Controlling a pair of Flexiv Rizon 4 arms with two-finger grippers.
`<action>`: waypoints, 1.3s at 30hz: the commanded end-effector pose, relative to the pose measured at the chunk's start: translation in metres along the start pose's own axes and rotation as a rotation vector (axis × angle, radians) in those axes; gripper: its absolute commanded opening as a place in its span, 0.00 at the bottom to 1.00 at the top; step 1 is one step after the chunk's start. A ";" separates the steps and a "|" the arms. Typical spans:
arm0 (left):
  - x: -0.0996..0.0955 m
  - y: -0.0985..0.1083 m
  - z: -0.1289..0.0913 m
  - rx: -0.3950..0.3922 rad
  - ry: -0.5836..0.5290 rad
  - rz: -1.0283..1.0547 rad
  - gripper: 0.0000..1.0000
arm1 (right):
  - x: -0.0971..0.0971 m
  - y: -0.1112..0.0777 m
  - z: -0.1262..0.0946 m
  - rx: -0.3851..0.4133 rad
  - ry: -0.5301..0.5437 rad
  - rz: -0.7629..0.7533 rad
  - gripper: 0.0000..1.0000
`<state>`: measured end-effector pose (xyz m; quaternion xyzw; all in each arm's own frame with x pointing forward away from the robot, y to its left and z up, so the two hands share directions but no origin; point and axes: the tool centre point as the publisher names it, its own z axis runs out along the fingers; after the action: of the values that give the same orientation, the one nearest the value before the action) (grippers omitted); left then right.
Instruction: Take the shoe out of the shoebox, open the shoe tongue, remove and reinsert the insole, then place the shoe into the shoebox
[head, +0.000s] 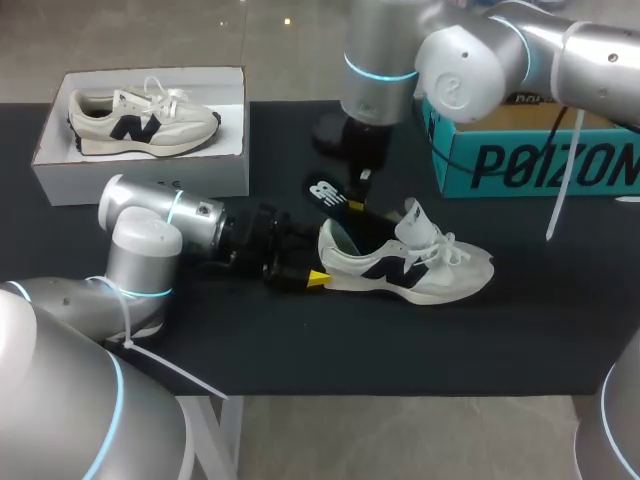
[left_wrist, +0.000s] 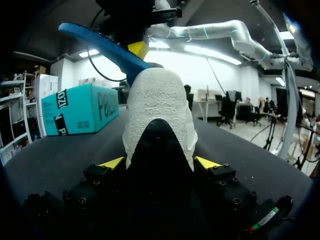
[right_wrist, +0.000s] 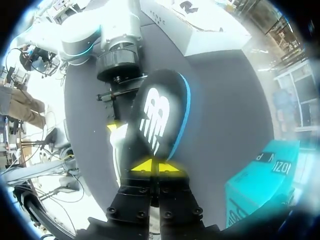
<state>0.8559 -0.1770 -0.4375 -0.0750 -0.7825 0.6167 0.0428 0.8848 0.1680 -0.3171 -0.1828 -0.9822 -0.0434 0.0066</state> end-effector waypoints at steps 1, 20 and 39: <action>-0.002 0.004 0.002 0.000 0.003 0.001 0.00 | -0.005 -0.005 -0.001 -0.017 0.027 0.003 0.00; -0.002 0.004 0.002 0.000 0.003 0.001 0.00 | -0.022 -0.014 -0.005 -0.066 0.194 -0.008 0.49; -0.002 0.004 0.002 0.000 0.003 0.001 0.00 | -0.010 -0.002 0.010 -0.069 0.280 -0.035 0.49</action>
<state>0.8558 -0.1772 -0.4373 -0.0752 -0.7824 0.6167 0.0428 0.8918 0.1606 -0.3217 -0.1590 -0.9730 -0.1012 0.1333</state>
